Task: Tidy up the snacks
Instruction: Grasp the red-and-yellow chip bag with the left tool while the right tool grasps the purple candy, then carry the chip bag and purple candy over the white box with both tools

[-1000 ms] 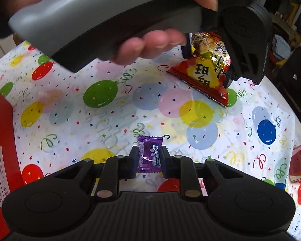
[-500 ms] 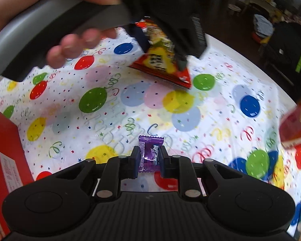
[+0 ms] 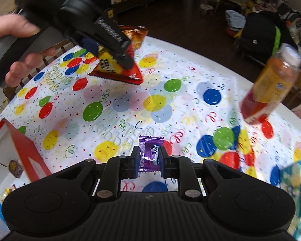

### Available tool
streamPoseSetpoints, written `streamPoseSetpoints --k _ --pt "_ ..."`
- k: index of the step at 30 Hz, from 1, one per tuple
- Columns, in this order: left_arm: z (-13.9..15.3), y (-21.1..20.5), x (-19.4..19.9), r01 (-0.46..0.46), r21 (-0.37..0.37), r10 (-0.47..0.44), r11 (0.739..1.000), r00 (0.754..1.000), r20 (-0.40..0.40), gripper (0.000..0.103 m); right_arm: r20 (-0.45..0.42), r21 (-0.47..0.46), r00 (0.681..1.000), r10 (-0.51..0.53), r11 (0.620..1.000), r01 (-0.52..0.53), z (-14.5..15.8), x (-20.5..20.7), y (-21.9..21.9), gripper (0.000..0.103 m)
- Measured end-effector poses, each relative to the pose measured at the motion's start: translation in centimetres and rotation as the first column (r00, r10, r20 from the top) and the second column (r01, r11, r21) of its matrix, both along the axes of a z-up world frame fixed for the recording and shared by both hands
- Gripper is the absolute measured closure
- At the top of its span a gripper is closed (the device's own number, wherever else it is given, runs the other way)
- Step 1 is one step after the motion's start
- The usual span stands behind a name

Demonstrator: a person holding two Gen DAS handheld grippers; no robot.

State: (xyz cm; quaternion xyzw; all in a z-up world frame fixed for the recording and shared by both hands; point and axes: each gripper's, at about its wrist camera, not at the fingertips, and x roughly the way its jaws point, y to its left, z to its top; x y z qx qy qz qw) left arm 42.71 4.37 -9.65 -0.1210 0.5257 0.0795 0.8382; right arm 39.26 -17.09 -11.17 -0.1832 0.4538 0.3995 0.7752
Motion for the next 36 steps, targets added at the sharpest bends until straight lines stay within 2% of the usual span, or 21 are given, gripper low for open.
streamPoseSetpoints --k 9,17,26,36 --pt "3.4 -1.9 -4.9 0.094 -0.002 -0.094 0.996 0.995 0.031 0.042 0.025 0.021 0.996 -0.083 0.996 0.083 3.9 -3.8 -3.4 0.084" --pt "5.1 -3.2 -10.3 0.159 -0.008 -0.159 0.987 0.987 0.020 0.042 0.037 0.041 0.992 -0.123 0.992 0.122 6.3 -8.6 -4.6 0.084" --pt "6.2 -3.4 -16.0 0.207 -0.035 -0.207 0.978 0.978 0.013 0.041 0.040 0.073 0.989 -0.142 0.988 0.139 7.9 -14.2 -4.1 0.084" --pt "6.0 -3.7 -22.1 0.265 -0.044 -0.266 0.963 0.964 -0.005 0.041 0.012 0.093 0.988 -0.153 0.984 0.151 7.9 -19.6 -3.3 0.084"
